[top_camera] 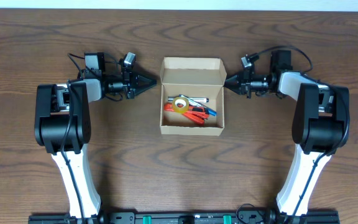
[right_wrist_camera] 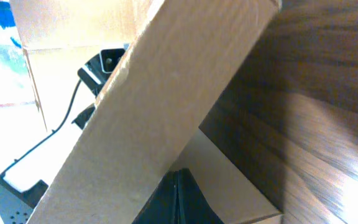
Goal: Pack container
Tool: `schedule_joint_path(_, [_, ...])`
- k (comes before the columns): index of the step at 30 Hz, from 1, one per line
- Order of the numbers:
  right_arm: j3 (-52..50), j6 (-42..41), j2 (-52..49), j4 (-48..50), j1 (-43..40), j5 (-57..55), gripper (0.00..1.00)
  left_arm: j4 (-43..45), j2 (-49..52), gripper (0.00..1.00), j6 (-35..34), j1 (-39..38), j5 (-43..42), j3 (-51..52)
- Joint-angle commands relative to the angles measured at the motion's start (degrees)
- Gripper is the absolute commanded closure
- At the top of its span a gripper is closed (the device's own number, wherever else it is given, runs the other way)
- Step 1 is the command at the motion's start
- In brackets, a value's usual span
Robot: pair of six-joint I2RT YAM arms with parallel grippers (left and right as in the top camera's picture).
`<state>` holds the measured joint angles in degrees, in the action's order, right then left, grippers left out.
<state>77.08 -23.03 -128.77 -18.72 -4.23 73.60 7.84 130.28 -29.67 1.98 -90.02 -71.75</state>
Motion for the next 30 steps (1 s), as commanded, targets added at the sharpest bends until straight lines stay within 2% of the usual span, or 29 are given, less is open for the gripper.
schedule_joint_path(1, [-0.3, -0.6, 1.4, 0.9, 1.6, 0.3, 0.98, 0.1, -1.5, 0.94, 1.6, 0.0, -0.7, 0.5])
schedule_joint_path(8, [-0.3, -3.8, 1.4, 5.1, 3.1, 0.3, 0.99, 0.1, -1.5, 0.94, 1.6, 0.0, -0.7, 0.5])
schedule_joint_path(30, [-0.3, -3.7, 1.4, 11.2, 3.3, 0.6, 0.99, 0.1, -1.5, 0.94, 0.9, 0.0, -0.7, 0.5])
